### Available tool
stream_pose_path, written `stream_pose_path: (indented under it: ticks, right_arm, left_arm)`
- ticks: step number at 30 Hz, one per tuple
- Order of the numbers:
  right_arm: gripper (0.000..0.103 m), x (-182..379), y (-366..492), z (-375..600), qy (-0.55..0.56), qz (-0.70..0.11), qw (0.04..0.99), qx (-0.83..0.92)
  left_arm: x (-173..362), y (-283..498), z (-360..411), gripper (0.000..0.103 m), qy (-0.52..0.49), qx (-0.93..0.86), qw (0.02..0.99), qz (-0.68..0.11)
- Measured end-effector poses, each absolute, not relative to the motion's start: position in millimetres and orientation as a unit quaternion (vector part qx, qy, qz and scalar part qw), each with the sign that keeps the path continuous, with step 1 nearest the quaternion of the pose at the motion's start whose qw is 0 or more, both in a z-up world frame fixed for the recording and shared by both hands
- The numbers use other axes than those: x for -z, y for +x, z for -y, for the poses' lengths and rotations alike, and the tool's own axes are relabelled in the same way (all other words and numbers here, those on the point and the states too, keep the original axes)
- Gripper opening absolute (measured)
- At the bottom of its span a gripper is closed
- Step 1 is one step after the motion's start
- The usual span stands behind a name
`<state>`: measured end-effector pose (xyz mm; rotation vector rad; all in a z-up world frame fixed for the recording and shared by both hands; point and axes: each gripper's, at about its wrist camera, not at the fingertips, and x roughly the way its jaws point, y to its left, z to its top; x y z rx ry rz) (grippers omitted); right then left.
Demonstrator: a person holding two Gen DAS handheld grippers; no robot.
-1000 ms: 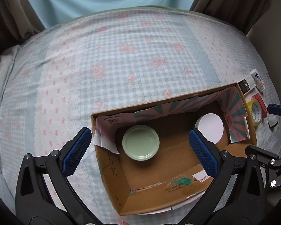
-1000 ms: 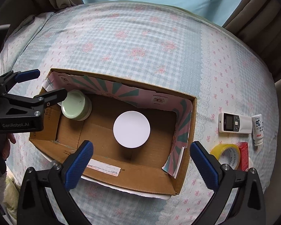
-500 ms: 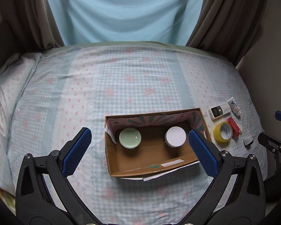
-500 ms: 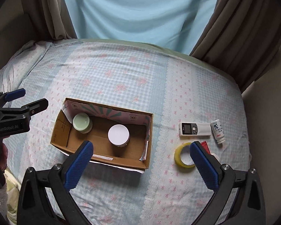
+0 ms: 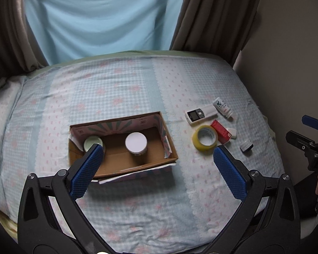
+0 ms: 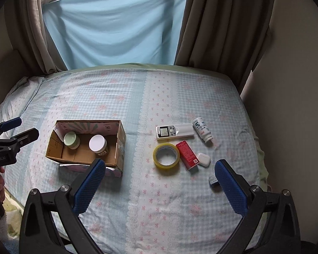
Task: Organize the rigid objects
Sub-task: 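Withdraw both tools from the box toward the tape and red box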
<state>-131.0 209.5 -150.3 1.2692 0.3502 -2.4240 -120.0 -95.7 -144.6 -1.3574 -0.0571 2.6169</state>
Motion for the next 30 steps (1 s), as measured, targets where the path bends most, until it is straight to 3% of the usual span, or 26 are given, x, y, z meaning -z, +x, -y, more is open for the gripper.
stream_pose_path:
  ticks: [12, 30]
  right_arm:
    - [0.103, 200, -204, -294, 0.462, -0.169, 0.225, 0.841]
    - [0.097, 382, -301, -280, 0.527, -0.244, 0.307, 0.754]
  left_arm:
    - [235, -131, -40, 0.103, -0.496, -0.859, 0.122, -0.015]
    - [433, -204, -115, 0.103, -0.559, -0.818, 0.122, -0.053]
